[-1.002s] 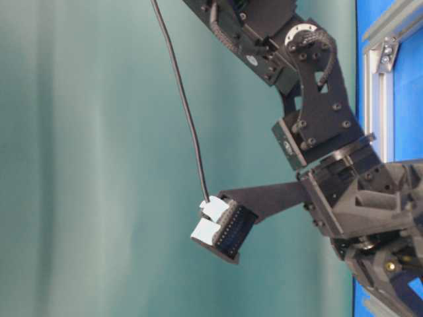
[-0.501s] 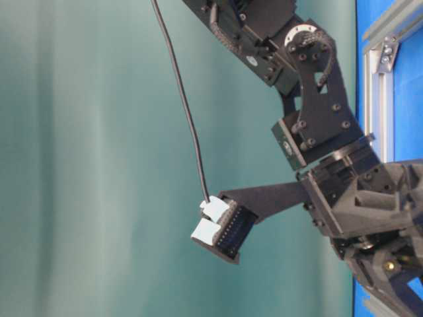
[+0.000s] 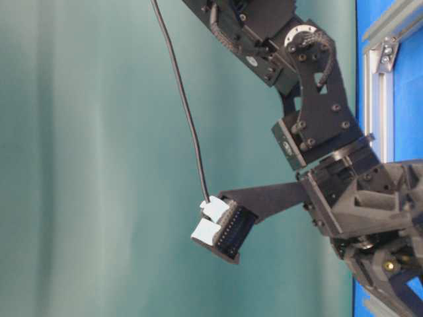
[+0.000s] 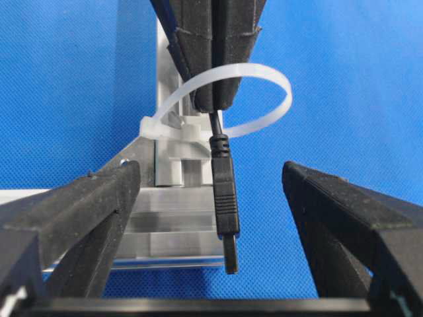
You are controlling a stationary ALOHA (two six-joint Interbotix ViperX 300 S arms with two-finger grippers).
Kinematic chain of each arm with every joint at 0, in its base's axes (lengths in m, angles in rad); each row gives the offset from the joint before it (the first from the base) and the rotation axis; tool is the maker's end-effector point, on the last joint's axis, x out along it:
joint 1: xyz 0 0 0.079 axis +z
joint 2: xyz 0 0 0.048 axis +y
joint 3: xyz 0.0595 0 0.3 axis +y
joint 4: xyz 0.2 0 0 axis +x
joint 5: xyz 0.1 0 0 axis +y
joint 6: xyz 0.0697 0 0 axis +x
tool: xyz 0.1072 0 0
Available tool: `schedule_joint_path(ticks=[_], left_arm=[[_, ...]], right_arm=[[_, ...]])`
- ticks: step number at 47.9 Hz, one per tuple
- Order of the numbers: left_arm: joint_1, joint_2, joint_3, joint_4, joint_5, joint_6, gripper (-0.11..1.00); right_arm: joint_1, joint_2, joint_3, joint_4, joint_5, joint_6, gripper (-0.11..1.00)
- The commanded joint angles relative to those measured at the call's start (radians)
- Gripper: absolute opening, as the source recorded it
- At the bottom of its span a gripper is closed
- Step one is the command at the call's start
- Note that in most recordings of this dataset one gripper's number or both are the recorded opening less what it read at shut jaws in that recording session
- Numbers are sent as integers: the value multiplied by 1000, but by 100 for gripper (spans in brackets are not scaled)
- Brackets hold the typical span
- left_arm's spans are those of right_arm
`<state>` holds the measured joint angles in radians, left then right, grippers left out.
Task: Insert the wire through the string loop located on the left side.
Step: 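Close the left gripper on the plug end beyond the loop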
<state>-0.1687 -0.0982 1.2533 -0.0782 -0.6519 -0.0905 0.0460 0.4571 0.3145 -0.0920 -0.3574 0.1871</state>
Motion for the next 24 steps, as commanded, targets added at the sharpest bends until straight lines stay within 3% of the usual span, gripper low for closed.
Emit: schedule_joint_path(ticks=[1,17,21,24], left_arm=[[-2,-11,-12,2,-8,2,91],[-3,-15,-21,2,-14,3,88],[-5,-18,-34,3,-21,5,76],[-8,-18,-40,2,-20,9,60]], right_arm=[[-5,-21,-20,2,-5,2,0],[-3,-21,-20,2,-3,2,0],[-3,-21,-20,2,-3,2,0],[-3,-21,-20,2,-3,2,0]])
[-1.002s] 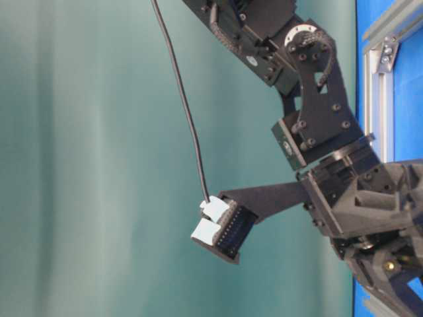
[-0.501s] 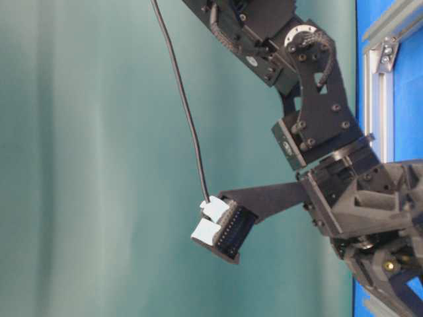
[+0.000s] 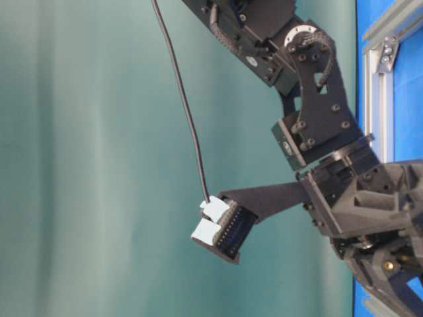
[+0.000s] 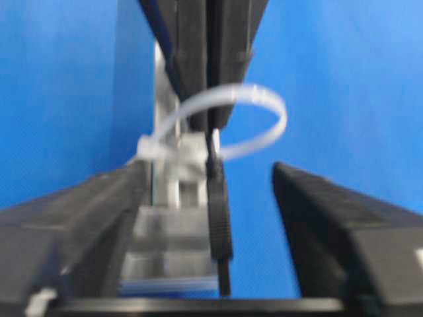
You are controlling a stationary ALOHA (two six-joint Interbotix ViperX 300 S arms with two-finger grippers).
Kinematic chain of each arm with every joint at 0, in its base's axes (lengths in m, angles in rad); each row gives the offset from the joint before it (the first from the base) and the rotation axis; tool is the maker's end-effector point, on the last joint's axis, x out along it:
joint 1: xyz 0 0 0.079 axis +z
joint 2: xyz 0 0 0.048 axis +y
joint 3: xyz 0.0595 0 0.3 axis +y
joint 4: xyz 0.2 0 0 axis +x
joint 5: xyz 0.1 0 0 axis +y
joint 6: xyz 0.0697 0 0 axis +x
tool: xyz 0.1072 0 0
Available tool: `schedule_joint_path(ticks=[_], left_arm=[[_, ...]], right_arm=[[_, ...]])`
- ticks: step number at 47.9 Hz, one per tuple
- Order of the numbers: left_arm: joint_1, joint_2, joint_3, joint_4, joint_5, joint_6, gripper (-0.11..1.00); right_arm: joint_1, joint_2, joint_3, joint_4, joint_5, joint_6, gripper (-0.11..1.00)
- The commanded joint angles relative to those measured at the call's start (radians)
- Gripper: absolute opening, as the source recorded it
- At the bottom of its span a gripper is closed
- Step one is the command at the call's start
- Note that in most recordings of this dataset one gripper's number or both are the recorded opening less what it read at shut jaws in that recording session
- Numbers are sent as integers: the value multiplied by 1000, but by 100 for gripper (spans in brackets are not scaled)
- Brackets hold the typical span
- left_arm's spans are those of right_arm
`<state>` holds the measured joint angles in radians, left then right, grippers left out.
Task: Insert the wire through the string loop located on the left side.
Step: 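Close the left gripper on the plug end beyond the loop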
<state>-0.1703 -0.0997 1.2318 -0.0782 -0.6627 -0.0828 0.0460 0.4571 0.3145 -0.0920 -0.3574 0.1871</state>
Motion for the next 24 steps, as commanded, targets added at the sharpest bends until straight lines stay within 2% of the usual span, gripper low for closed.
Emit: schedule_joint_path(ticks=[1,6,9,24], left_arm=[[-6,-17,-18,2,-11,2,54],[-6,-15,-18,3,-8,0,22],[-6,-17,-15,3,-5,0,8],[-6,-17,-14,3,12,-5,7]], right_arm=[[-3,-21,-20,2,-3,2,0],[-3,-21,-20,2,-3,2,0],[-3,-21,-20,2,-3,2,0],[-3,-21,-18,0,-3,2,0]])
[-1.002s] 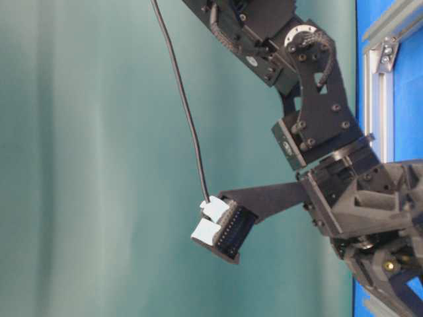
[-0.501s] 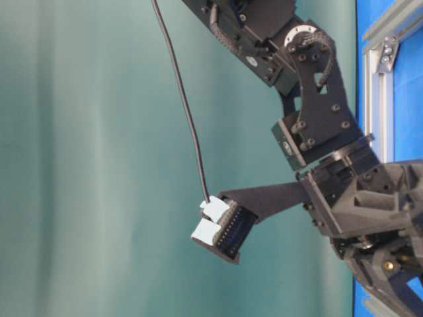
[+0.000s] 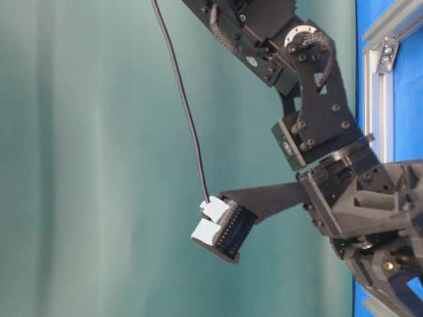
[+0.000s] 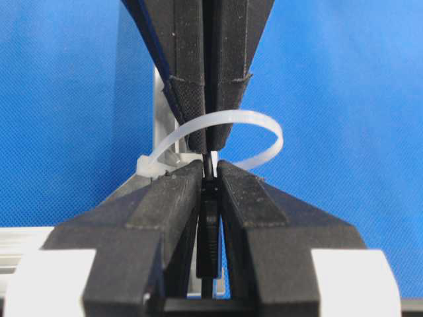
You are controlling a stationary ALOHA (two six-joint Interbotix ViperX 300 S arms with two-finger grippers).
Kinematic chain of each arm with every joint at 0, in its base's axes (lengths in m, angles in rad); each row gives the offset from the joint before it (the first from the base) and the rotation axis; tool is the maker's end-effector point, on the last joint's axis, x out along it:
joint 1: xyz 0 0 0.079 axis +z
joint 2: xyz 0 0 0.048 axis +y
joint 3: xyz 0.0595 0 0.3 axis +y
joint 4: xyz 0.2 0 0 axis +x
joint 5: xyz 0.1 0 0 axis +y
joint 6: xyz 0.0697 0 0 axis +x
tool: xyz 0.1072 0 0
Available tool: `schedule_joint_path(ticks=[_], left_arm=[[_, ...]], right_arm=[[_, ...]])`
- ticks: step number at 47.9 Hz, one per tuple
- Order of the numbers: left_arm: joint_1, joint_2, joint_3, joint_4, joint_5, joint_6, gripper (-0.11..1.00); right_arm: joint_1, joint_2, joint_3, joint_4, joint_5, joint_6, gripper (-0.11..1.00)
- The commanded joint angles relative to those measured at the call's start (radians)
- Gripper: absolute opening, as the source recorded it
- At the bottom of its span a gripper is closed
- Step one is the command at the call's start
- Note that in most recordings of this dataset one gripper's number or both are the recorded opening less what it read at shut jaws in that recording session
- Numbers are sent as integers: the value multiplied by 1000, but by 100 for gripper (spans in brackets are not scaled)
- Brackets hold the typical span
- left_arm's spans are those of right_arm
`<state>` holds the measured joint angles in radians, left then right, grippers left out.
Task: Insert the wire through the string loop located on the left side.
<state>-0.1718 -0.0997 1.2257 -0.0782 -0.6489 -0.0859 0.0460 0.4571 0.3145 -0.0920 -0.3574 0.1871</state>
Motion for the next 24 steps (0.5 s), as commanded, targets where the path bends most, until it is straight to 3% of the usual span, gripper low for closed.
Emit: schedule_joint_path(ticks=[1,24], left_arm=[[-5,-18,-8,3,-2,-2,7],[-5,-18,-6,2,2,-2,7]], right_arm=[[-3,-21,-20,-2,-3,2,0],[-3,-21,-20,-5,12,3,3]])
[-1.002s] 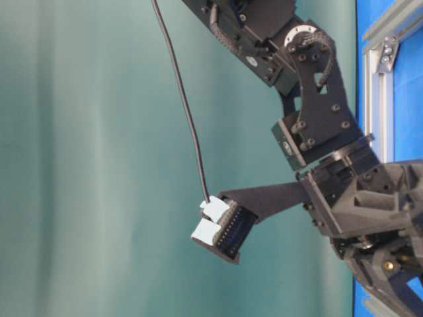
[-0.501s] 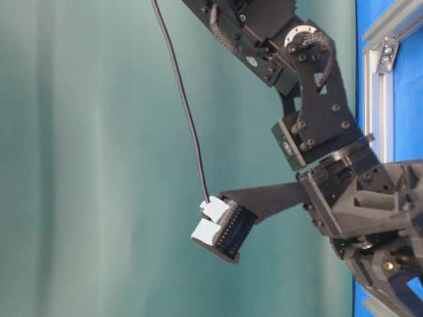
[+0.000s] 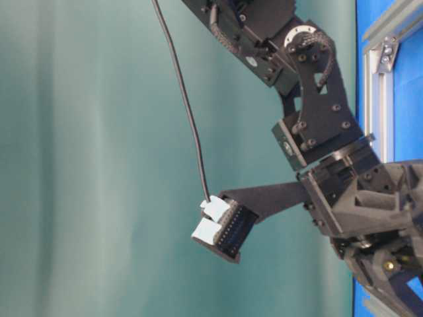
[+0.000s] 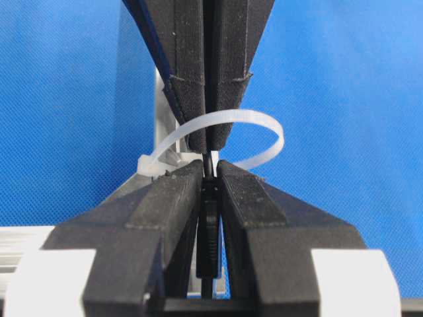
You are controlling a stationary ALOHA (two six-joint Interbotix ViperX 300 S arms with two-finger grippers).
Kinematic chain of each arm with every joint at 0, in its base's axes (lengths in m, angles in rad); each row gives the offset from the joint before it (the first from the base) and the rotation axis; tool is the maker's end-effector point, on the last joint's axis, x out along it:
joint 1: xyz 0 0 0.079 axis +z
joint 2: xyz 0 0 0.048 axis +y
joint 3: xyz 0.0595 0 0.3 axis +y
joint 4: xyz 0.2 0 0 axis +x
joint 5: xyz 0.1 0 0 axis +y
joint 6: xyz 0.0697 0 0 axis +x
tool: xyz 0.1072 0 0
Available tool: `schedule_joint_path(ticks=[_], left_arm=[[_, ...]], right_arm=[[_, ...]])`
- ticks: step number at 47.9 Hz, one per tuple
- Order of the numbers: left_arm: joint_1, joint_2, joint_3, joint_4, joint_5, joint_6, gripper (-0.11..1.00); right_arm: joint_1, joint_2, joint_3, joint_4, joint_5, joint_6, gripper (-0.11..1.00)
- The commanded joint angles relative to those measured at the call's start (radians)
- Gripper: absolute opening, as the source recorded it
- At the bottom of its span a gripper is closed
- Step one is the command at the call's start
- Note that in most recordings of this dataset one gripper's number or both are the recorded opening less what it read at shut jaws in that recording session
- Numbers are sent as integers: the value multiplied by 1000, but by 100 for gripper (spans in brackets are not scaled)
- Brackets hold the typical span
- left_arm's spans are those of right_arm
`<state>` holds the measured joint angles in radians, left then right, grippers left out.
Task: Insert the wire through the string loop located on the left side.
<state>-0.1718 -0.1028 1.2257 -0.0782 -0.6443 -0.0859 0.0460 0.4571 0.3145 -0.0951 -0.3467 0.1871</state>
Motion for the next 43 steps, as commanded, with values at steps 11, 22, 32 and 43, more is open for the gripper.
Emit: schedule_joint_path(ticks=[11,22,32,43], left_arm=[[-5,-17,-5,3,-3,-2,7],[-5,-17,-6,3,-3,-2,7],[-5,-21,-8,2,-3,-2,7],[-5,-124,18,3,89,-2,7]], right_arm=[[-3,-28,-11,2,11,5,58],[0,-34,0,2,12,5,90],[3,-35,0,2,12,5,91],[5,-35,2,2,12,5,91]])
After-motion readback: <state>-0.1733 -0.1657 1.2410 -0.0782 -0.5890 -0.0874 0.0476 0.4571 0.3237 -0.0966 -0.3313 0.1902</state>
